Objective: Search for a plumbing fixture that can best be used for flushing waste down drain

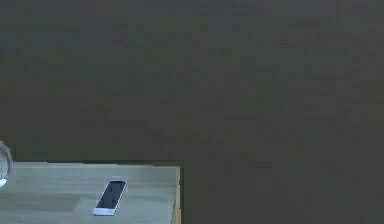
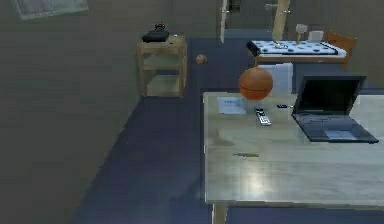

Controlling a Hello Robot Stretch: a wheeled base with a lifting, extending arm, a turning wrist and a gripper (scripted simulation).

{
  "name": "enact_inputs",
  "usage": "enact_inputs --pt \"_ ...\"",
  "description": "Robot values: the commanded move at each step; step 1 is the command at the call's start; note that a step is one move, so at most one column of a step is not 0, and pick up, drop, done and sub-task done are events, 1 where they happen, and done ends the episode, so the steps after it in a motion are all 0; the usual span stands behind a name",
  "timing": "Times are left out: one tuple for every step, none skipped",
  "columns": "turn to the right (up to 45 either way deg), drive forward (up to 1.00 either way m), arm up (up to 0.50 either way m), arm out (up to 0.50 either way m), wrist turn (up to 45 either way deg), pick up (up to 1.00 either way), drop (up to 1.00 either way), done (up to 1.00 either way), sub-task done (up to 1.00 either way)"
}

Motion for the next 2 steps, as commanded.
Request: enact_inputs --pt "45.0 0.00 0.00 0.00 0.0 0.00 0.00 0.00 0.00" --pt "3.0 0.00 0.00 0.00 0.0 0.00 0.00 0.00 0.00"
